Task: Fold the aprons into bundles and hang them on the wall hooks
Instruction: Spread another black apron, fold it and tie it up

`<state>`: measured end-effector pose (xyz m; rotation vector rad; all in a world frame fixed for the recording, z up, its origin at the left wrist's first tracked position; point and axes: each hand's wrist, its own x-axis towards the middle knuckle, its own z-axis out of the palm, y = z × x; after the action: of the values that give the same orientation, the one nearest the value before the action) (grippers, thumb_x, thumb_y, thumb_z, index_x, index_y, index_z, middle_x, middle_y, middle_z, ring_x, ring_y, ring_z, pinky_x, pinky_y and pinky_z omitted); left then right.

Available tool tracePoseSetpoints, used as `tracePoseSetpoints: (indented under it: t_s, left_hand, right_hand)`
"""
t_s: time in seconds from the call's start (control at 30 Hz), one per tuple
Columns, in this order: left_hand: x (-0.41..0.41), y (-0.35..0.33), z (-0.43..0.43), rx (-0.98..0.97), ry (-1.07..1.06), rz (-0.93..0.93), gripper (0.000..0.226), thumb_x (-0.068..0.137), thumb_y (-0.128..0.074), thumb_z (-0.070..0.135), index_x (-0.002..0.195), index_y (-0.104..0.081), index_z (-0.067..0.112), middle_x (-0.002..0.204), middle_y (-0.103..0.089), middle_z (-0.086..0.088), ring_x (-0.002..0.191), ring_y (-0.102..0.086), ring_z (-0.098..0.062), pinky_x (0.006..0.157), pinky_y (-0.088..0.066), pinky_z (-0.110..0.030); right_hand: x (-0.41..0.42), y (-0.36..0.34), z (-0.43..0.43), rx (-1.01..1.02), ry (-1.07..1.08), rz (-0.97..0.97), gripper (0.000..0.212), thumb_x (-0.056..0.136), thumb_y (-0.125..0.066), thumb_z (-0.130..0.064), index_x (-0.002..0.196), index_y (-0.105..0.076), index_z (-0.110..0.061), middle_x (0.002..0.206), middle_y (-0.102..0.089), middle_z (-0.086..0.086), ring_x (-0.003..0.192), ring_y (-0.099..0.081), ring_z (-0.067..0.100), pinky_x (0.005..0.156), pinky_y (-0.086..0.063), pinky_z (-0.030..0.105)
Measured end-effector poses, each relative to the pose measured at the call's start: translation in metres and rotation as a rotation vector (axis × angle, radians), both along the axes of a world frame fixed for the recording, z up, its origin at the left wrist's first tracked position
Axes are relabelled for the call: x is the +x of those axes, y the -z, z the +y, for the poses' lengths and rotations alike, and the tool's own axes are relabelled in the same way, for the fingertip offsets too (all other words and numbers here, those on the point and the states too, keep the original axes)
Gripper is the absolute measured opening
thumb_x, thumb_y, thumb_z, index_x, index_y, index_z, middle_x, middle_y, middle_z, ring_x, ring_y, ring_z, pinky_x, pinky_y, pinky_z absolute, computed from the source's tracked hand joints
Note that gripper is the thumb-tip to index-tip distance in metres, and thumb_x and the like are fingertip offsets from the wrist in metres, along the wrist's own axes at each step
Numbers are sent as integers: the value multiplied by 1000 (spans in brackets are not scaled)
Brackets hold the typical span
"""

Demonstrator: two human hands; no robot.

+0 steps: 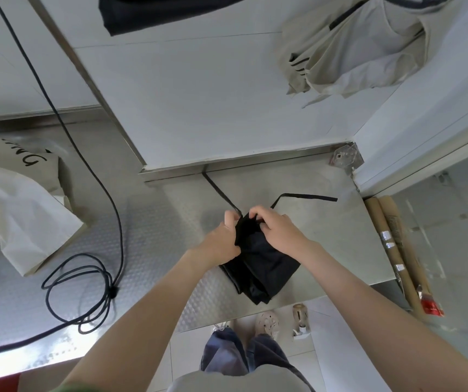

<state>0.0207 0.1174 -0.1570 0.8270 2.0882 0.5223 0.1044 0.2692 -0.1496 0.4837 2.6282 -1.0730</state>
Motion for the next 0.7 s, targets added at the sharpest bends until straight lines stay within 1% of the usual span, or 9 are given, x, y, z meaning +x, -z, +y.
tracePoseSetpoints:
  t_s: [0.07, 0.13, 0.2, 0.3, 0.37, 0.43, 0.53, 0.6, 0.7]
  left_hand:
    - [0, -2, 3, 26, 46, 110, 52, 88, -52, 2, 131, -25, 15, 119, -42, -12, 74, -49, -20, 64, -38, -27]
    - [-3, -3, 5, 0, 111, 183, 43, 89, -47, 2, 127, -34, 17, 121, -41, -10, 78, -50, -25, 67, -38, -30]
    - [-6, 0, 6, -50, 168, 214, 35, 91, -45, 6, 123, -45, 19, 122, -42, -9, 90, -54, -29, 73, -41, -30]
    - [-6, 5, 6, -85, 161, 189, 30, 91, -48, 17, 120, -54, 21, 117, -45, -5, 104, -53, -27, 82, -40, -27]
    - [-3, 4, 8, -82, 152, 157, 32, 90, -55, 36, 119, -55, 23, 107, -43, -1, 103, -51, -22, 83, -39, -28]
    - [-2, 4, 9, -78, 157, 124, 46, 85, -58, 54, 120, -55, 23, 104, -42, 0, 98, -47, -18, 84, -40, -31]
    - [-2, 2, 8, -40, 181, 140, 37, 92, -57, 38, 122, -56, 15, 108, -49, -6, 102, -49, -21, 81, -38, -29]
    - [-4, -1, 5, 18, 174, 114, 24, 95, -54, 23, 115, -57, 10, 109, -54, -9, 104, -52, -26, 82, -39, -31]
    - [-8, -6, -1, 61, 139, 48, 12, 93, -56, 13, 105, -52, 11, 104, -58, -8, 96, -53, -23, 78, -39, -32]
  right_hand:
    - [-1, 3, 5, 59, -115, -81, 24, 99, -44, -18, 118, -56, -23, 119, -53, -5, 112, -48, 15, 101, -30, 34]
    - [1, 3, 11, 72, -208, -188, 36, 94, -56, -30, 129, -53, -23, 129, -46, -6, 120, -41, 13, 103, -25, 33]
    - [4, 6, 14, 88, -295, -249, 44, 90, -61, -26, 133, -52, -21, 131, -42, -5, 119, -39, 14, 103, -25, 32]
    - [4, 8, 14, 178, -392, -258, 31, 94, -56, -18, 124, -59, -12, 117, -52, 6, 112, -43, 23, 93, -30, 32]
    - [2, 7, 11, 156, -337, -207, 25, 95, -54, -16, 117, -63, -8, 101, -53, 8, 101, -43, 22, 85, -31, 29]
    - [-1, 8, 8, 75, -244, -141, 23, 95, -55, -15, 113, -65, -5, 93, -49, 4, 94, -40, 18, 77, -29, 25]
    - [-1, 13, 4, -13, -121, -68, 24, 91, -60, -13, 115, -59, -9, 102, -49, -1, 102, -43, 17, 88, -34, 26]
    - [1, 11, 3, -78, 16, 32, 45, 85, -69, -14, 124, -48, -13, 115, -44, -3, 107, -38, 9, 99, -36, 28]
    - [6, 8, 13, -171, 160, 61, 84, 77, -78, -23, 144, -27, -23, 129, -30, -11, 120, -27, 2, 102, -30, 22]
